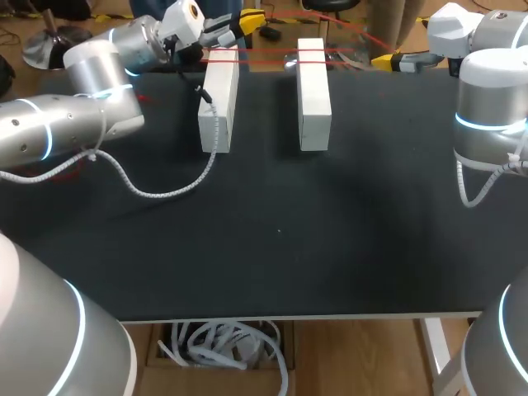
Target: Grab the tape and strap the tape.
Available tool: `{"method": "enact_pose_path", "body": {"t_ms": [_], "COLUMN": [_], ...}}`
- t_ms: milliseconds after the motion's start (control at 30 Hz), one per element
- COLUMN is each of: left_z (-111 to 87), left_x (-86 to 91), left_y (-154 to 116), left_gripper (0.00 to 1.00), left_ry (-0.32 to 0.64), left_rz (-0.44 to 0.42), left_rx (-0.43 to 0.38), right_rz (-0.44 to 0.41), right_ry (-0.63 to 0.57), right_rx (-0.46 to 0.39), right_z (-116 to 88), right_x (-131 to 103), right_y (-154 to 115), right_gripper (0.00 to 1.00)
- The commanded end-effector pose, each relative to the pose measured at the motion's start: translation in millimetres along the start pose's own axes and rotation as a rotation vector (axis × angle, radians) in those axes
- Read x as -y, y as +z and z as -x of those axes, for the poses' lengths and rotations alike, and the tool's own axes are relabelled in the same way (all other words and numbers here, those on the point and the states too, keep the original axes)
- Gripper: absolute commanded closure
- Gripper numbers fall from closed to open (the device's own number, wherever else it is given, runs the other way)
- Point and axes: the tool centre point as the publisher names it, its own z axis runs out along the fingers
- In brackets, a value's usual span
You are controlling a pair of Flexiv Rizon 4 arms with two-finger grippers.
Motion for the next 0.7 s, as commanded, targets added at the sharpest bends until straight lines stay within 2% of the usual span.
{"method": "enact_pose_path", "body": {"t_ms": [33,333,700], "left_z": [0.6,0.7,0.9], "left_x": [-1.9,-3.4,-3.8], "left_y": [-0.7,-2.8,-3.1], "left_gripper": [1.0,1.0,1.0], "left_ry": [-0.007,-0.02,-0.022], "left_rz": [-0.021,-0.062,-0.067], "left_rx": [0.003,0.017,0.021], "right_rz": [0.0,0.0,0.0], "right_ry": [0.0,0.0,0.0], "right_rx": [0.0,0.0,0.0], "right_z": [0.0,0.0,0.0], "right_x": [0.0,0.0,0.0], "right_y": [-0.2,-0.2,-0.2], "right_gripper": [0.0,0.0,0.0]}}
